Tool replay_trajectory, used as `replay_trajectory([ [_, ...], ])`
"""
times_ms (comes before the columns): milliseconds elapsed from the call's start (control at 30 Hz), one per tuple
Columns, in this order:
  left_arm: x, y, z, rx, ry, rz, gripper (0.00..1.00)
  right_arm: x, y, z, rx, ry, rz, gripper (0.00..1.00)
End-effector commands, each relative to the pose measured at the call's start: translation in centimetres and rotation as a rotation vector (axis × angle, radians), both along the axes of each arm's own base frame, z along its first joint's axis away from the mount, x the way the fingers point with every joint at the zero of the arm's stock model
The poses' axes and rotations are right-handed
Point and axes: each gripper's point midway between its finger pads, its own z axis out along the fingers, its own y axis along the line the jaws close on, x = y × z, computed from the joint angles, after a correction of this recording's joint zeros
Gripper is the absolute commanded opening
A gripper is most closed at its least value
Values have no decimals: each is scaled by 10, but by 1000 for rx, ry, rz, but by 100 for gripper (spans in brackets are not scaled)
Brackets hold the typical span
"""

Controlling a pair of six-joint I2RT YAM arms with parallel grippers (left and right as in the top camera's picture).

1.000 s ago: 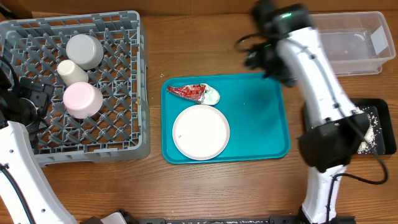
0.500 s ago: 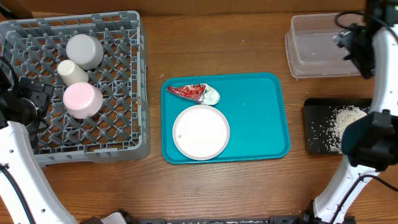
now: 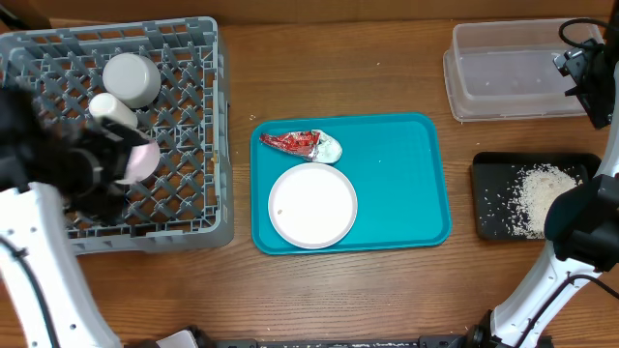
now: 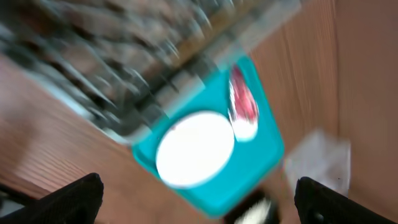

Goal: Sort waste into correct bins and load items into the dishwasher
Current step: 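Reach the left gripper down to the white plate on the teal tray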

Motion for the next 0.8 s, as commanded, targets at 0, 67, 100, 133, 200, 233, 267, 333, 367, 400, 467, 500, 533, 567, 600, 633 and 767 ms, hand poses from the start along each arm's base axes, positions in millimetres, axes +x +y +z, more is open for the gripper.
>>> replay_trajectory([
  [0,12,-80,11,-75,-88,-303,100,0,-1,25,-37,-55,4,100],
  [67,20,-116,10,-3,-135,-453,100,0,-1,25,-37,-55,4,100],
  [100,22,-130,7,40,-148,-507,100,0,-1,25,-37,-55,4,100],
  [133,25,-146,3,95,-156,-566,100,0,-1,25,-37,-55,4,100],
  [200,27,-184,-9,184,-173,-690,98,0,-1,25,-37,-55,4,100],
  [233,28,-202,-17,232,-175,-743,97,0,-1,25,-37,-55,4,100],
  [267,30,-228,-31,305,-179,-815,98,0,-1,25,-37,-55,4,100],
  [333,32,-257,-49,373,-184,-885,100,0,-1,25,-37,-55,4,100],
  [367,31,-269,-58,390,-181,-915,100,0,-1,25,-37,-55,4,100],
  [400,29,-283,-69,403,-172,-950,100,0,-1,25,-37,-55,4,100],
  [467,29,-305,-89,428,-162,-998,93,0,-1,25,-37,-55,4,100],
  [500,29,-312,-99,443,-154,-1015,85,0,-1,25,-37,-55,4,100],
  [533,29,-319,-110,462,-144,-1038,76,0,-1,25,-37,-55,4,100],
  [567,30,-323,-120,480,-134,-1054,67,0,-1,25,-37,-55,4,100],
  [600,30,-327,-131,493,-117,-1065,57,0,-1,25,-37,-55,4,100],
  [633,31,-332,-142,497,-100,-1075,49,0,-1,25,-37,-55,4,100],
  [767,34,-344,-181,495,-46,-1097,40,0,-1,25,-37,-55,4,100],
])
